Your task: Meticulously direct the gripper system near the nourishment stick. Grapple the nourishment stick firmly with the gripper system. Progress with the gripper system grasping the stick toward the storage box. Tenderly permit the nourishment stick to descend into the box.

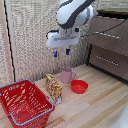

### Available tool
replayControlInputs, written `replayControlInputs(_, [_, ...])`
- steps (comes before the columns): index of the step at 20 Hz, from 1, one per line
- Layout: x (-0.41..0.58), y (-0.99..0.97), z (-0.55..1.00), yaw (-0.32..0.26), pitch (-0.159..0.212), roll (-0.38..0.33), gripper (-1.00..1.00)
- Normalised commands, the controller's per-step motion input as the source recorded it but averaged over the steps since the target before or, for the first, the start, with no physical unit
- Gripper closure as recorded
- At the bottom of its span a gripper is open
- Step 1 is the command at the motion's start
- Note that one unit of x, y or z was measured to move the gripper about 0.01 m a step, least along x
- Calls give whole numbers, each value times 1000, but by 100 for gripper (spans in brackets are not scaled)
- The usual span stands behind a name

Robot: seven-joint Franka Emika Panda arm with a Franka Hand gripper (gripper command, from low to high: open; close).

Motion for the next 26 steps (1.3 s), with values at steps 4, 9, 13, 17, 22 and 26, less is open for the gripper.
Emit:
replayControlInputs(4, [-131, 633, -268, -21, 12, -80, -100])
replayControlInputs(9, [-116, 681, -321, 0, 24, -103, -100])
replayControlInputs(13, [-9, 329, -381, 10, 21, -77, -100])
replayControlInputs(17, [63, 52, -452, 52, 11, -43, -100])
replayControlInputs(22, [94, 9, -490, 78, 0, -39, -100])
replayControlInputs(26, [79, 16, -461, 107, -2, -38, -100])
